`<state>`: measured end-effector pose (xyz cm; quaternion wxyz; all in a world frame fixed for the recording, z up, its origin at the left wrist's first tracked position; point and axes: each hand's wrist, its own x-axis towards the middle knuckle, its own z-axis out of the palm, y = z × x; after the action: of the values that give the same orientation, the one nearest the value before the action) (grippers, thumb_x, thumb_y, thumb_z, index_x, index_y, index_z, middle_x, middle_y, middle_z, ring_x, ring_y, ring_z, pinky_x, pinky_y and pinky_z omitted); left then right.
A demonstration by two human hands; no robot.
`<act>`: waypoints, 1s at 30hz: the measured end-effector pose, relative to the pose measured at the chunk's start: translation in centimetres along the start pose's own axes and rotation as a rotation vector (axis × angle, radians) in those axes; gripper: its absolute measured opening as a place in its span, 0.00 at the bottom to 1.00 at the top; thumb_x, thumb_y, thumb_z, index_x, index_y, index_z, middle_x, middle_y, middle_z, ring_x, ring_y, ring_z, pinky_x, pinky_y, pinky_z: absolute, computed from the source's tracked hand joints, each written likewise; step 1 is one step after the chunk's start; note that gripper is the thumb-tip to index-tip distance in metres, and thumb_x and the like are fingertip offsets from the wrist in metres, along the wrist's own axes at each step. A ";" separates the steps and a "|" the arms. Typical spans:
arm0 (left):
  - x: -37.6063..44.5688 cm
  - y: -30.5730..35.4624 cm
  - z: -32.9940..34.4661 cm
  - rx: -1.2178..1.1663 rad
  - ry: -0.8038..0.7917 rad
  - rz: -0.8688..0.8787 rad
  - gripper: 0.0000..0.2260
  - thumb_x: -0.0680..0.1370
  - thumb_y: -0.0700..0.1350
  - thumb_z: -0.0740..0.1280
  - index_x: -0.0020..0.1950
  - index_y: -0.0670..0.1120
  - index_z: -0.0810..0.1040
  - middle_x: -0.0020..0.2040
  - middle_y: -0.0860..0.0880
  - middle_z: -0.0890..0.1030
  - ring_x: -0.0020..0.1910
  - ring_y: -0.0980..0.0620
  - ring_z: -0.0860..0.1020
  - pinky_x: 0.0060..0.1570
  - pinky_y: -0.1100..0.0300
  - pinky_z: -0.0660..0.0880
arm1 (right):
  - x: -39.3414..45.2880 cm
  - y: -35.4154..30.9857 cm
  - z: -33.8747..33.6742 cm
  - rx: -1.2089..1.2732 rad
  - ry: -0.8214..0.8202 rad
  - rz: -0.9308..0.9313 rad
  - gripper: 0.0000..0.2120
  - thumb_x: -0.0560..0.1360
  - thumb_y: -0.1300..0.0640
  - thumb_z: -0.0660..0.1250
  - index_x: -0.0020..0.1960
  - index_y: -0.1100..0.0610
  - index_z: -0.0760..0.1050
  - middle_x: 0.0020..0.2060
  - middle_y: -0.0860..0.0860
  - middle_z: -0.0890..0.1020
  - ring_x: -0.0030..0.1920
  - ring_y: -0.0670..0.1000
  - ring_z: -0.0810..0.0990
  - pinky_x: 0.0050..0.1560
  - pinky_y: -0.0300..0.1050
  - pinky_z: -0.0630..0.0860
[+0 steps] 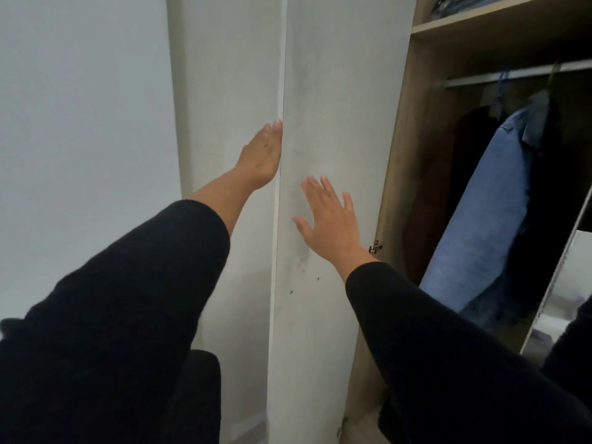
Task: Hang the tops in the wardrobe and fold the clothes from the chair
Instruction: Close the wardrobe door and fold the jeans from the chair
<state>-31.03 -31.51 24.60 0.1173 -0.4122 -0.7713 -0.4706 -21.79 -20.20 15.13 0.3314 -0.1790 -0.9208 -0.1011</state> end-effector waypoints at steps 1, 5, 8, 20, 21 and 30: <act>0.5 -0.3 0.1 0.000 -0.028 -0.005 0.28 0.81 0.59 0.40 0.78 0.47 0.54 0.77 0.49 0.56 0.77 0.49 0.54 0.74 0.56 0.48 | 0.1 -0.4 0.4 -0.045 -0.005 -0.041 0.31 0.81 0.43 0.49 0.78 0.52 0.41 0.77 0.47 0.43 0.77 0.49 0.39 0.75 0.56 0.42; 2.0 -0.8 0.9 0.007 -0.129 -0.017 0.29 0.80 0.61 0.38 0.78 0.49 0.49 0.78 0.46 0.55 0.76 0.44 0.55 0.74 0.52 0.50 | 0.6 -2.0 2.0 -0.167 -0.042 -0.183 0.30 0.81 0.44 0.50 0.78 0.51 0.42 0.77 0.47 0.42 0.77 0.50 0.39 0.74 0.59 0.43; 2.6 -1.3 1.7 -0.036 -0.113 -0.028 0.28 0.80 0.62 0.37 0.78 0.52 0.44 0.77 0.46 0.56 0.76 0.42 0.56 0.74 0.48 0.51 | 0.7 -2.4 3.1 -0.267 -0.072 -0.229 0.30 0.81 0.43 0.50 0.78 0.51 0.42 0.77 0.47 0.42 0.77 0.50 0.38 0.74 0.60 0.42; -0.3 1.1 2.6 -0.004 -0.128 0.236 0.25 0.82 0.59 0.41 0.78 0.54 0.51 0.76 0.49 0.61 0.74 0.44 0.60 0.74 0.47 0.53 | -2.7 -1.1 1.7 -0.417 -0.110 -0.147 0.28 0.81 0.42 0.43 0.78 0.52 0.47 0.78 0.48 0.44 0.75 0.52 0.32 0.70 0.63 0.31; -0.9 1.8 3.1 0.017 -0.133 0.281 0.24 0.82 0.57 0.42 0.78 0.52 0.49 0.77 0.49 0.59 0.75 0.46 0.59 0.74 0.48 0.53 | -3.4 -0.5 1.2 -0.440 -0.107 -0.135 0.28 0.81 0.42 0.43 0.78 0.52 0.47 0.78 0.48 0.45 0.75 0.52 0.32 0.69 0.63 0.31; -4.4 10.4 10.4 0.081 -0.174 0.536 0.23 0.83 0.53 0.43 0.78 0.52 0.46 0.78 0.50 0.52 0.77 0.49 0.50 0.73 0.40 0.50 | -10.1 8.3 -4.3 -0.589 -0.128 -0.010 0.28 0.81 0.46 0.47 0.77 0.56 0.49 0.78 0.51 0.48 0.76 0.55 0.36 0.68 0.66 0.30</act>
<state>-18.33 -23.03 23.15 0.1874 -0.6354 -0.6599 -0.3545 -8.78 -16.56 12.40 0.2061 -0.2690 -0.8716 -0.3542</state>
